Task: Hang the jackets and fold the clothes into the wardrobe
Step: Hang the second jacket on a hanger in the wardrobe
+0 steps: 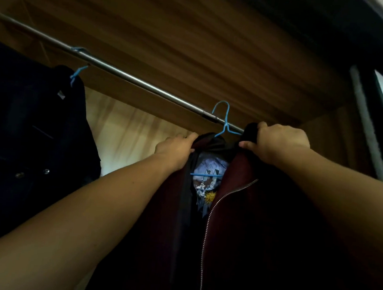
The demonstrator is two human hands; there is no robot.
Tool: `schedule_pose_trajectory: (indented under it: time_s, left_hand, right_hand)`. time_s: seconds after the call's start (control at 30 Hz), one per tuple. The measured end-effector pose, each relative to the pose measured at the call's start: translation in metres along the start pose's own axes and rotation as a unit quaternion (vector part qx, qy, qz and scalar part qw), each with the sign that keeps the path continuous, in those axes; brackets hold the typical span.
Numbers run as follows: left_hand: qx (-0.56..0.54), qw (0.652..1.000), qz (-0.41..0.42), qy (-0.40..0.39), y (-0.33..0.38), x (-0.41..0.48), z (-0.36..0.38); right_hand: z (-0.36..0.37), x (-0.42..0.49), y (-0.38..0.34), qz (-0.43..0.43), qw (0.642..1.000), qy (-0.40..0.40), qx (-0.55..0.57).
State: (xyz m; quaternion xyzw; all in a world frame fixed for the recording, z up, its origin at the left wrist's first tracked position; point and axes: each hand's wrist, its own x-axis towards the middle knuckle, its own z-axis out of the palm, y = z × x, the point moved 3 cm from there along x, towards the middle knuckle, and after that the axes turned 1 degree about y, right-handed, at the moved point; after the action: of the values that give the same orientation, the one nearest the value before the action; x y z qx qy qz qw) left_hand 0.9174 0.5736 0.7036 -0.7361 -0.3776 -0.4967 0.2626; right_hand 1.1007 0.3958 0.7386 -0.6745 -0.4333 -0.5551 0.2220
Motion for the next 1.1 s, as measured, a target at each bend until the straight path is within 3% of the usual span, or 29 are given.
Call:
schedule_pose_trajectory:
  time_s: [0.37,0.53,0.7,0.8,0.93,1.0,1.1]
  left_hand:
    - [-0.032,0.999,-0.042,-0.002,0.016,0.022,0.010]
    - [-0.032,0.997,-0.052,-0.046,0.007,0.002,0.038]
    - [-0.051,0.997,-0.059,0.027,0.000,-0.031,0.055]
    - [-0.081,0.990,-0.098,0.056,-0.003,-0.042,0.051]
    - [-0.180,0.962,-0.183,0.094,-0.003,-0.061,0.052]
    - [-0.203,0.950,-0.215,0.099,-0.005,-0.068,0.053]
    - [-0.203,0.944,-0.248,0.081,-0.010,-0.075,0.051]
  right_hand:
    - [-0.012,0.015,0.006,-0.008,1.000,-0.022,-0.010]
    - [0.009,0.007,-0.009,-0.022,0.999,-0.043,-0.020]
    - [0.037,-0.012,-0.014,-0.010,1.000,-0.009,-0.007]
    - [0.049,-0.026,-0.021,-0.004,0.998,-0.005,-0.058]
    - [0.060,-0.053,-0.033,-0.042,0.987,0.075,-0.134]
    - [0.063,-0.066,-0.034,-0.047,0.987,0.096,-0.118]
    - [0.069,-0.086,-0.029,0.007,1.000,0.026,-0.015]
